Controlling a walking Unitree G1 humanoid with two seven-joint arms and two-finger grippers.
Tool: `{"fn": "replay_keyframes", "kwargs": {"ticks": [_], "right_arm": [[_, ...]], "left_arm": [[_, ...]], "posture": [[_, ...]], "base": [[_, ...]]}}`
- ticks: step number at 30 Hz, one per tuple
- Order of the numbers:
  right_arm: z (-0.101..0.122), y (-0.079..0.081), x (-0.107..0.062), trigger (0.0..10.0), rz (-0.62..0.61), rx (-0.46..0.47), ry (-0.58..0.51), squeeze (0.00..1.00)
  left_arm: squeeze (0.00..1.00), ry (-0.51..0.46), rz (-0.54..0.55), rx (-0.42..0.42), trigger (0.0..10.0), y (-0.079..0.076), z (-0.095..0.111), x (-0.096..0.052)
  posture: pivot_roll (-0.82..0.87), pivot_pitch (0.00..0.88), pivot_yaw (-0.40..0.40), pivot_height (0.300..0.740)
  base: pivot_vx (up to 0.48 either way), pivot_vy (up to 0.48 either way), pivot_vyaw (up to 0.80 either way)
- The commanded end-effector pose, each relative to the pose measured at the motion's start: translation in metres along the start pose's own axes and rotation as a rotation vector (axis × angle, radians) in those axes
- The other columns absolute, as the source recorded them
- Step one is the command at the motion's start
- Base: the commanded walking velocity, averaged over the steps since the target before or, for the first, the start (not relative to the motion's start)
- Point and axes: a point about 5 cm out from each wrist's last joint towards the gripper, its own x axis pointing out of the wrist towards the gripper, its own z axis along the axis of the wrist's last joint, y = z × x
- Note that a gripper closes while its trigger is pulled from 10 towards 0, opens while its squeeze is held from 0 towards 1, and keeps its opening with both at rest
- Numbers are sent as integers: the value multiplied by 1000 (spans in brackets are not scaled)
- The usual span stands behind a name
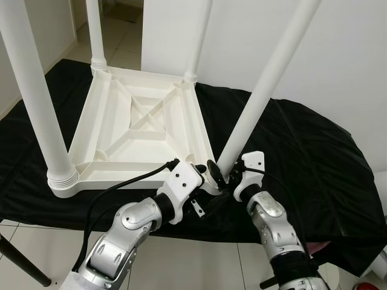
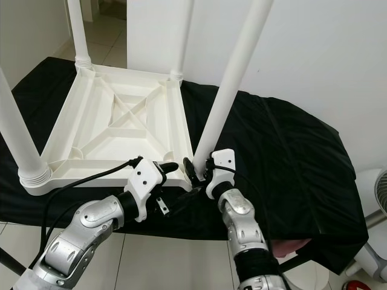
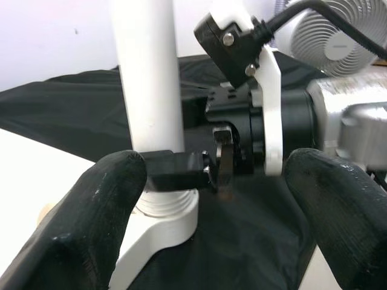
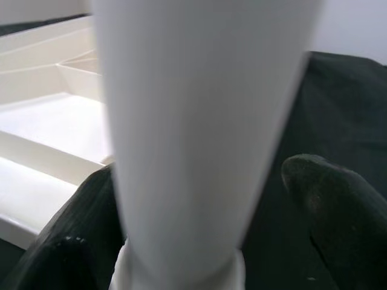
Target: Building children table
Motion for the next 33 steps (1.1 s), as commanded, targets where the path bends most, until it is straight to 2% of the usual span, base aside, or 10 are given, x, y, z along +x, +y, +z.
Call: {"fn": "replay_keyframes", "kwargs": {"ticks": [1, 11, 12, 14, 15, 16, 17, 31, 32, 33], "right_arm": [[-1, -9, -3, 10000, 63, -21, 8, 0], [-9, -6, 6, 10000, 260, -40, 65, 0], [-11, -3, 9, 7882, 284, -38, 77, 0], [-13, 1, 14, 7882, 308, -32, 88, 0], [-14, 3, 17, 2196, 321, -28, 88, 0], [-14, 3, 17, 2196, 321, -28, 88, 0], [-14, 5, 19, 0, 332, -23, 88, 0], [-23, -1, 16, 0, 268, 21, 109, 0], [-25, 0, 15, 3216, 243, 30, 108, 0], [-25, 0, 15, 3216, 243, 30, 108, 0]], "left_arm": [[0, 7, -31, -9, 10000, -2, -1, 1], [0, 5, -32, -5, 10000, 0, 1, 2], [0, 6, -33, -4, 10000, 0, 1, 2], [0, 7, -36, -3, 10000, 0, 1, 1], [0, 9, -36, -1, 10000, 0, 1, 1], [0, 9, -36, -1, 10000, 0, 1, 1], [0, 11, -36, -1, 10000, 1, 1, 1], [0, 11, -28, -7, 10000, 0, 1, 0], [0, 9, -28, -9, 10000, 0, 1, 1], [0, 9, -28, -9, 10000, 0, 1, 1]], "posture": [[58, 0, -161, 740], [68, 0, -149, 740], [71, 0, -147, 740], [71, 0, -147, 740], [77, 0, -148, 740], [77, 0, -148, 740], [77, 0, -148, 740], [85, 0, -161, 740], [81, 0, -163, 740], [81, 0, -163, 740]], "base": [[0, 0, 0], [0, 0, 0], [0, 0, 0], [0, 0, 0], [0, 0, 0], [0, 0, 0], [0, 0, 0], [0, 0, 0], [0, 0, 0], [0, 0, 0]]}}
